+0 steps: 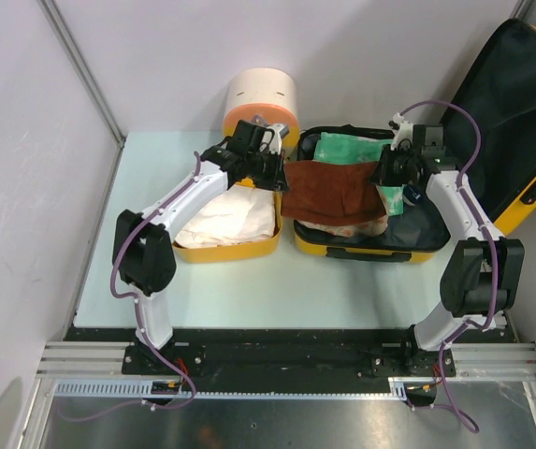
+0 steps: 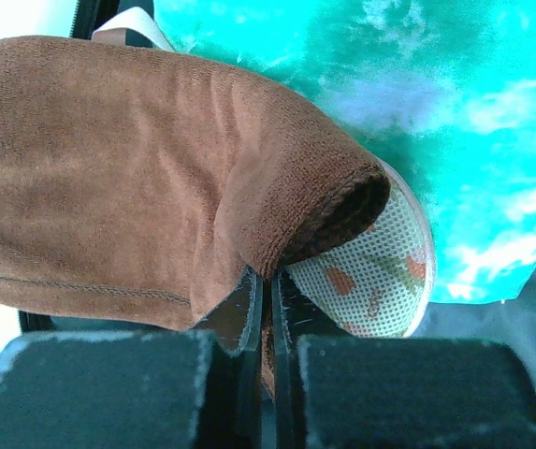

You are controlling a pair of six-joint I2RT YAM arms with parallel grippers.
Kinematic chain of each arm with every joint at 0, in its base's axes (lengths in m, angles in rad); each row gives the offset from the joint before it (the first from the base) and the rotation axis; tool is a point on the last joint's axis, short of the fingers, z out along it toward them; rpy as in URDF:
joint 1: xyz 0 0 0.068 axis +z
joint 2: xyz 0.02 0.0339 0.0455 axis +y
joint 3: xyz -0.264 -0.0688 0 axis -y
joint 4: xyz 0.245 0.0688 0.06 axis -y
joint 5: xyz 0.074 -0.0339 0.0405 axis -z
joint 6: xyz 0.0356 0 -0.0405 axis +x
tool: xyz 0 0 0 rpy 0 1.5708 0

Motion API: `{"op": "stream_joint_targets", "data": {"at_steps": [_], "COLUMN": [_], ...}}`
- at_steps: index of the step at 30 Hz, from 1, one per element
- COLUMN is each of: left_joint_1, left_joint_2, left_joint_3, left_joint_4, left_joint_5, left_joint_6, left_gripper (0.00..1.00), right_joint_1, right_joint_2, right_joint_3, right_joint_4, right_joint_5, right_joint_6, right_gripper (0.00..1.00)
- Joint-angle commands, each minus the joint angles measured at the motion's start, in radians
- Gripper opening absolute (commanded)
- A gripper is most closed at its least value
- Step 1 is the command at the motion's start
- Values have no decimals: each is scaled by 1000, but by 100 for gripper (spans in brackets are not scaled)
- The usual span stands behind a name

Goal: Open, take out, and arrange the luggage

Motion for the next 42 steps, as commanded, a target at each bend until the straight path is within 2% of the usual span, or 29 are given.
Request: {"op": "stream_joint_targets", "data": {"at_steps": [1,11,14,18,22,28,31,35,36,41,42], "left_joint_1": [14,63,97,186,272,422,471,522,563,590,591], "left_joint_2": [-62,-248,-294,-349,-423,-539,-571,-555,-536,-464,-453], "left_joint_3": [18,-30,-63,-112,-181,-335,-445,-550,-574,-603,-593], "left_joint_4": [-9,-17,-24,-49,-84,-127,-126,-109,-100,-35,-35], "left_joint_5": [0,-31,-25,-8,-22,-68,-117,-157,-161,-168,-160], "left_joint_6": [13,118,117,114,147,238,308,356,365,384,388], "left_gripper": [0,0,0,0,0,0,0,0,0,1,4], "right_joint_1": [2,37,60,149,267,468,528,592,599,622,622], "right_joint_2": [-70,-176,-186,-176,-124,66,174,286,298,355,360], "right_joint_3": [23,23,24,24,44,147,185,204,201,181,182], "right_joint_4": [43,107,123,152,201,279,316,331,338,335,319], "right_joint_5": [-25,-36,-51,-68,-68,-39,-13,22,30,62,70], "right_joint_6": [1,31,51,93,123,174,174,192,191,151,137], "right_gripper": [0,0,0,0,0,0,0,0,0,0,1]}}
